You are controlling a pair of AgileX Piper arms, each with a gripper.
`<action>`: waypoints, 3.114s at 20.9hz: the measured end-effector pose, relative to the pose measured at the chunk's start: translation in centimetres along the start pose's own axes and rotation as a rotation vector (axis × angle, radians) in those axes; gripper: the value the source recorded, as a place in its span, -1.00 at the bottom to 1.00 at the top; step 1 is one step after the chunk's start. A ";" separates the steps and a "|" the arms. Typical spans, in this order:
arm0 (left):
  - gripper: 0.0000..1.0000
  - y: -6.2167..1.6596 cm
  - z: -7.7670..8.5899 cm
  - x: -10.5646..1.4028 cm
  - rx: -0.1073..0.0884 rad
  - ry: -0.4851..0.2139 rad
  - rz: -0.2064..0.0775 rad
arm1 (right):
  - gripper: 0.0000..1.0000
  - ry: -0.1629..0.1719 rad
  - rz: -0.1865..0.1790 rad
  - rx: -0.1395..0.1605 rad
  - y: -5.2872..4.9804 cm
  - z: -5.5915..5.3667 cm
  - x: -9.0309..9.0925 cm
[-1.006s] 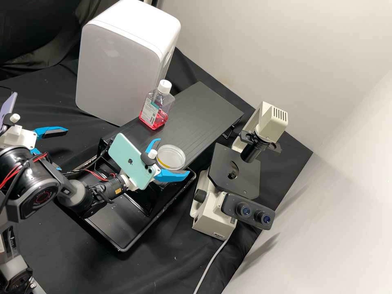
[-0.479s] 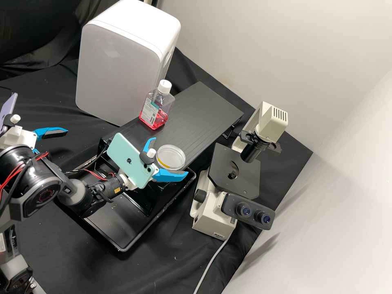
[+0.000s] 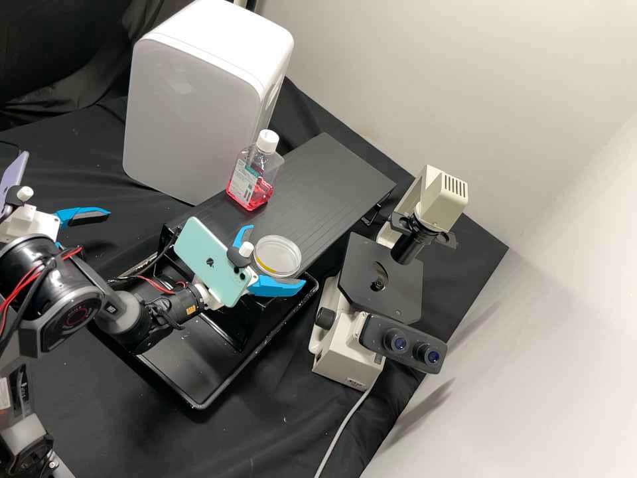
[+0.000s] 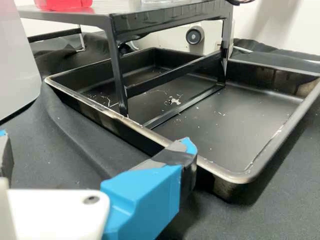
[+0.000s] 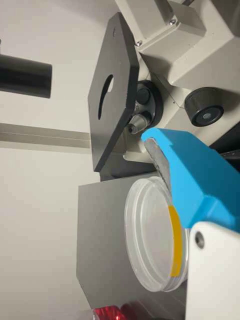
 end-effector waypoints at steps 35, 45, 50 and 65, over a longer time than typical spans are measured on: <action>1.00 -0.05 0.1 0.0 0.001 -0.003 -0.002 | -1.00 0.000 0.000 0.000 0.0 0.0 0.0; 1.00 -0.05 0.1 0.0 0.001 -0.003 -0.002 | -1.00 0.000 0.000 0.000 0.0 0.0 0.0; 1.00 -0.05 0.1 0.0 0.001 -0.003 -0.002 | -1.00 0.000 0.000 0.000 0.0 0.0 0.0; 1.00 0.16 0.1 0.2 0.000 -0.004 0.008 | -1.00 0.011 0.011 0.001 0.5 -0.4 -1.1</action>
